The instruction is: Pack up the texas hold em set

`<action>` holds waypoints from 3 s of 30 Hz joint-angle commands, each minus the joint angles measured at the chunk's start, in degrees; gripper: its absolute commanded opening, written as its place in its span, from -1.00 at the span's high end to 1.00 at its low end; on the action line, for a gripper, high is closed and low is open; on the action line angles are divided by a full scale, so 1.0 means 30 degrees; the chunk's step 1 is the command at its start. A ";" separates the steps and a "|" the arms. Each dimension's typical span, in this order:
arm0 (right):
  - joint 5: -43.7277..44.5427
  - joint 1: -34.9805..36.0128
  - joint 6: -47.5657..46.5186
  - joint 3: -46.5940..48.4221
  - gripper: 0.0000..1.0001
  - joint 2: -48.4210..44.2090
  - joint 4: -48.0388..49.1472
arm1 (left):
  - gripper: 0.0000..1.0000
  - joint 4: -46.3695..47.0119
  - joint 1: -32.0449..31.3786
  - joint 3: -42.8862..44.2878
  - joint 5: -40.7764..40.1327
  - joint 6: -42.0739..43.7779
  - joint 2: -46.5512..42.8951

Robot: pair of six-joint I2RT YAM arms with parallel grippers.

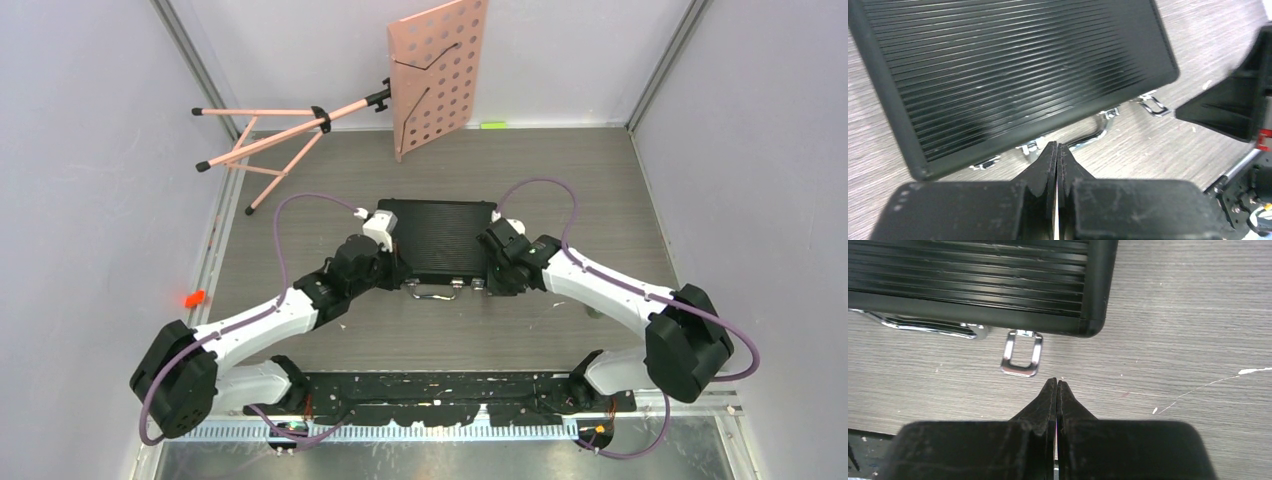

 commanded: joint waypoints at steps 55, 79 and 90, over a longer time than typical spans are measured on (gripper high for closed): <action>0.9808 -0.7280 -0.6980 -1.1579 -0.72 -1.2324 1.8845 | -0.99 0.0315 0.5512 -0.5409 -1.2188 0.6526 -0.9589; 0.6197 -1.2413 -0.9833 -1.0220 -0.98 0.3934 3.1970 | -0.89 1.7548 1.2305 -0.4462 -0.3157 1.0366 0.7865; 0.6164 -1.2399 -0.9846 -1.0324 -0.99 0.3986 3.2250 | -0.99 1.7193 1.2313 -0.4535 -0.3865 0.9909 0.7763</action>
